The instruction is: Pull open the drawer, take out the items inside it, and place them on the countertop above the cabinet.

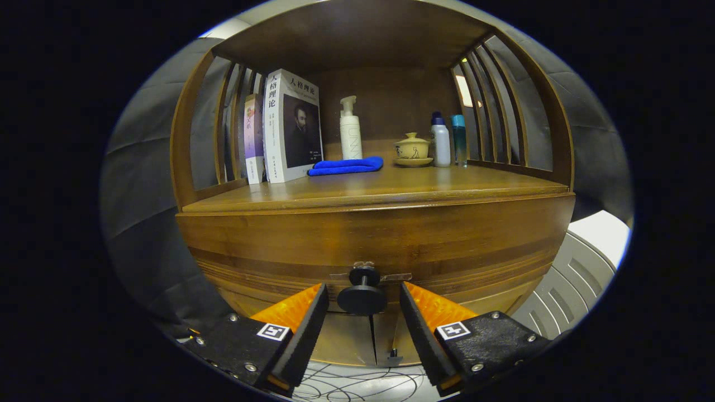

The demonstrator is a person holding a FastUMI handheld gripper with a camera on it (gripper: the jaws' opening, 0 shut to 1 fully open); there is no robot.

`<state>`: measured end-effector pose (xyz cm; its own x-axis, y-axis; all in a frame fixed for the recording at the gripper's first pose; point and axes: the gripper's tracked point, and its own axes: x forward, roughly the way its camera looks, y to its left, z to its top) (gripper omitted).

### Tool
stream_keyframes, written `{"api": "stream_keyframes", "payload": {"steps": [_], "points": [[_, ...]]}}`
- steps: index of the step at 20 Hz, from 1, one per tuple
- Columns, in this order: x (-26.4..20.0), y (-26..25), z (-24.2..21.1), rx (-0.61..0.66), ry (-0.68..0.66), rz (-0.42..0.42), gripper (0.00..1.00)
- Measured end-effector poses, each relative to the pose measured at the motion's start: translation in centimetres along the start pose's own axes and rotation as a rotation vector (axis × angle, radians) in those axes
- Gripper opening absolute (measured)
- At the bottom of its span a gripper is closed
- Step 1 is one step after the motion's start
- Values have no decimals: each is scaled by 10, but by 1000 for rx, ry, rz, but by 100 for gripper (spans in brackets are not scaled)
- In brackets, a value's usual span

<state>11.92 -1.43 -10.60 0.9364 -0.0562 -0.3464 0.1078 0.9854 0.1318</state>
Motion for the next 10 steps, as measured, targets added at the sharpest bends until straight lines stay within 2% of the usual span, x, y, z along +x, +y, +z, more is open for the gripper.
{"api": "stream_keyframes", "payload": {"steps": [5, 6, 9, 10], "points": [[9, 10, 1, 31, 13, 39, 75], [11, 9, 0, 15, 16, 26, 74], [16, 3, -2, -10, 21, 19, 50], [11, 3, -1, -1, 20, 18, 47]]}}
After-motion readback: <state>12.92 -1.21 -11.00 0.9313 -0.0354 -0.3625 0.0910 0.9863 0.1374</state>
